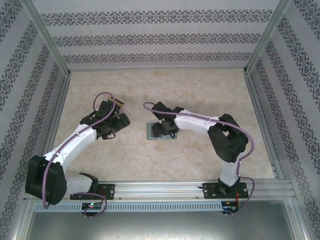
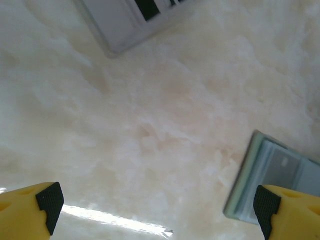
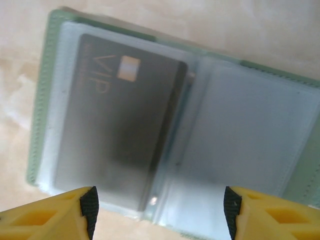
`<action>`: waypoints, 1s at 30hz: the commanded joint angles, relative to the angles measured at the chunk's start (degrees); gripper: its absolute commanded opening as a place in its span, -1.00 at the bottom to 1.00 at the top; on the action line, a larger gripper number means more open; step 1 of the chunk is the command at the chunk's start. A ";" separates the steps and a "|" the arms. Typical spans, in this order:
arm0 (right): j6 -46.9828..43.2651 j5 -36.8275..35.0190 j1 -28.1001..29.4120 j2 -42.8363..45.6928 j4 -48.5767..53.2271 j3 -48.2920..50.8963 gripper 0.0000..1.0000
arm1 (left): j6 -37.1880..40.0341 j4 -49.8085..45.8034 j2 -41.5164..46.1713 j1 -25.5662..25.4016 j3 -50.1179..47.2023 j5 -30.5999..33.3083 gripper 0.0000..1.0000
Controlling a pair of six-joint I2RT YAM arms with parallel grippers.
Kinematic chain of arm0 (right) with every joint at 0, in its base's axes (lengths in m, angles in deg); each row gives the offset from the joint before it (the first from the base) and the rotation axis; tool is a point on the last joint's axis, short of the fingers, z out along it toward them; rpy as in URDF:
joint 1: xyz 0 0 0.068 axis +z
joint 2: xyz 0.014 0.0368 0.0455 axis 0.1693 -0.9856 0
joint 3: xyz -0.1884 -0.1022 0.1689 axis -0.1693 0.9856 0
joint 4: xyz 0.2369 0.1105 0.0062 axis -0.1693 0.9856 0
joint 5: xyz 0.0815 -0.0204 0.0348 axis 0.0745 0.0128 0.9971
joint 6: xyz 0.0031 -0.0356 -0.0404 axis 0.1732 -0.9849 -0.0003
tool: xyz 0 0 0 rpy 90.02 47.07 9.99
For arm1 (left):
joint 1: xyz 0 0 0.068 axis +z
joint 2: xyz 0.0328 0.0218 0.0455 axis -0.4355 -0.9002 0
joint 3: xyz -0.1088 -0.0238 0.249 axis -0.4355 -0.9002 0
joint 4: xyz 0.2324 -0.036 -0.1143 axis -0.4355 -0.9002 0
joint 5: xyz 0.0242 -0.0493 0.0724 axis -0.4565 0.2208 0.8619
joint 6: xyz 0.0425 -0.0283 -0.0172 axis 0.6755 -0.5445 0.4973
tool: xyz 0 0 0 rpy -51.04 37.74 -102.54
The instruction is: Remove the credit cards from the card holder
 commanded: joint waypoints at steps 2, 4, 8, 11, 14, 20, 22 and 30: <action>-0.93 -0.78 -1.03 -2.39 2.31 -1.63 0.33 | 2.14 8.07 -1.66 0.57 -1.63 -8.63 0.99; -1.04 -0.85 -1.29 -3.22 2.60 -1.62 0.28 | 1.97 10.17 -2.51 0.53 -2.35 -11.42 1.00; -1.20 -1.27 -1.41 -4.55 2.49 -1.06 0.15 | 0.39 16.23 -4.69 0.53 -4.07 -18.36 0.98; -1.27 -1.57 -1.39 -5.18 2.14 -0.50 0.09 | -1.17 21.42 -6.90 0.26 -4.95 -23.83 0.92; -1.15 -1.51 -1.56 -5.59 1.96 0.02 0.06 | -2.69 24.84 -9.78 -0.33 -5.04 -27.31 0.78; -1.06 -0.05 -2.17 -4.72 1.00 1.34 0.04 | -6.18 33.64 -16.34 -3.62 -5.01 -31.95 0.33; -1.04 0.36 -2.53 -4.42 0.85 1.69 0.04 | -6.76 34.66 -18.14 -4.93 -4.33 -31.96 0.17; -0.09 3.57 -3.18 -3.88 -0.43 3.09 0.04 | -11.01 36.93 -22.29 -8.51 -2.27 -25.86 -0.22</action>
